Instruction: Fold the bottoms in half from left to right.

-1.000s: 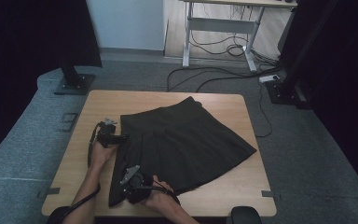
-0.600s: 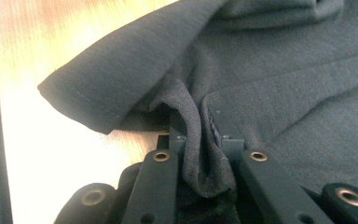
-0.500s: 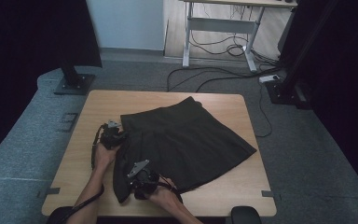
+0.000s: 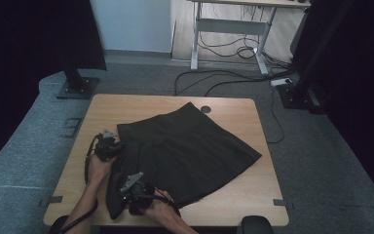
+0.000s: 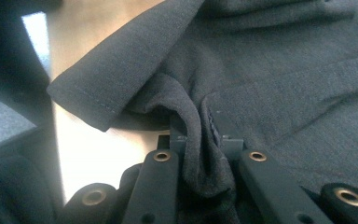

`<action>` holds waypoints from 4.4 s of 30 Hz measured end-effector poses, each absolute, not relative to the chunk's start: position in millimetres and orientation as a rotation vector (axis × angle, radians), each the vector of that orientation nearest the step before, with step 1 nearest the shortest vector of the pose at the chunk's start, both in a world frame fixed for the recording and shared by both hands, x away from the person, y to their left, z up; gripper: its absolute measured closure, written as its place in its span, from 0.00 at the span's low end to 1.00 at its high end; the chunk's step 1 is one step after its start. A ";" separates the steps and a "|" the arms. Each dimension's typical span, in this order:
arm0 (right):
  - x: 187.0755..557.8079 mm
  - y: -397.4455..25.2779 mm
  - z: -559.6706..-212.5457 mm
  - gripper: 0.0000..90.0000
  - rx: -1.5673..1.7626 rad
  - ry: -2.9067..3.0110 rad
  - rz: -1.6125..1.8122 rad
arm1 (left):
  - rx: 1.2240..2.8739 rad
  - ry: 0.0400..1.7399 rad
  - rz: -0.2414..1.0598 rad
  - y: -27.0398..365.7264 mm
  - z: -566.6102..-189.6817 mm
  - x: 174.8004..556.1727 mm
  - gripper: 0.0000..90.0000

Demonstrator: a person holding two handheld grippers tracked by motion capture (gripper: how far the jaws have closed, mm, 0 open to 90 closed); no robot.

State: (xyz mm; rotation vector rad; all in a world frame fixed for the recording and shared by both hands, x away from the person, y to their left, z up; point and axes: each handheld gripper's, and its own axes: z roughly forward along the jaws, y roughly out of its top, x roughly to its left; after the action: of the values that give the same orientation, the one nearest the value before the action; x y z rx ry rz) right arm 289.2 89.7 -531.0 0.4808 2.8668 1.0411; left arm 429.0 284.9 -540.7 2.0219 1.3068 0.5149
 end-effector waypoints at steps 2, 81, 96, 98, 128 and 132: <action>283.4 100.6 -530.8 0.90 0.456 2.878 1.042 | 2.030 1.313 0.524 294.0 -539.9 420.9 0.91; 352.2 -182.4 -449.5 0.91 1.030 2.372 1.201 | 2.035 0.947 0.677 61.0 -426.0 526.5 0.93; 371.9 -200.5 -516.9 0.89 1.206 2.367 1.165 | 2.161 1.085 0.601 37.5 -505.6 557.1 0.91; 372.2 -200.9 -522.9 0.89 1.218 2.363 1.165 | 2.152 1.082 0.585 38.9 -509.1 557.6 0.88; 347.3 -160.8 -459.3 0.64 1.001 2.506 1.134 | 2.155 0.910 0.477 102.7 -499.8 391.1 0.16; 356.8 -137.4 -485.1 0.50 0.989 2.536 1.041 | 2.228 0.919 0.525 100.2 -521.6 382.7 0.16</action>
State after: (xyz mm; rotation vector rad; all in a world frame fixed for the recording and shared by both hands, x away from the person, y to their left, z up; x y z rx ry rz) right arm 356.8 -137.4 -485.1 0.9892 2.5355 1.0405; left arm 382.7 100.2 -521.6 2.2279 0.9192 0.5254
